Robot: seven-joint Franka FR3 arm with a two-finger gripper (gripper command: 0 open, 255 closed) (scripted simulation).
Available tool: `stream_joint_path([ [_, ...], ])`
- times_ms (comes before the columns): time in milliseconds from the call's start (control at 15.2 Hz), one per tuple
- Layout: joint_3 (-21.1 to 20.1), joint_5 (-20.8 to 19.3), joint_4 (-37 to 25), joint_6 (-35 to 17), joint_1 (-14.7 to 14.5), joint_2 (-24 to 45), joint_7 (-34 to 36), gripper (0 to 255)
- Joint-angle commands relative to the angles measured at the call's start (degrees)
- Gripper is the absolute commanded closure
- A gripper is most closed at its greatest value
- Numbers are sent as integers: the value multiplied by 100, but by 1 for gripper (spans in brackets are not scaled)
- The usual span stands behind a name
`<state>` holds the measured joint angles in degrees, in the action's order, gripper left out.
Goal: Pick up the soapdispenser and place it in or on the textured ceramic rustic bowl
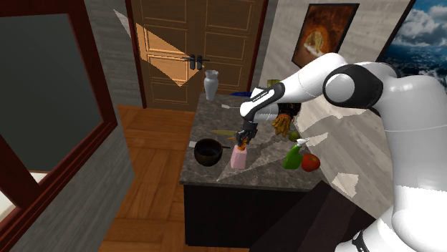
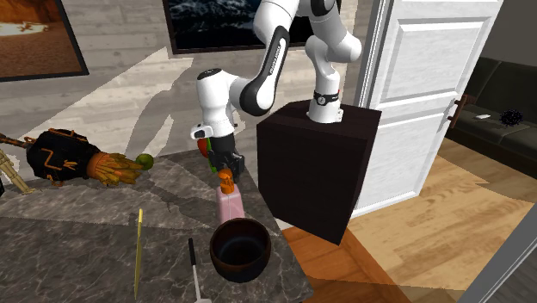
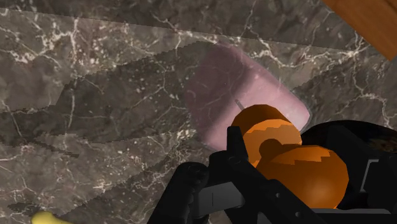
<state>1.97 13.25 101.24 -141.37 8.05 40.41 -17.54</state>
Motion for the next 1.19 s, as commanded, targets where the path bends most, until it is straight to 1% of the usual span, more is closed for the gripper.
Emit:
stream_joint_path([
  [0, 1, 0, 1, 0, 0, 1, 0, 255],
  [132, 0, 0, -1, -1, 0, 3, 0, 255],
  [1122, 102, -136, 96, 740, -59, -841, 167, 255],
])
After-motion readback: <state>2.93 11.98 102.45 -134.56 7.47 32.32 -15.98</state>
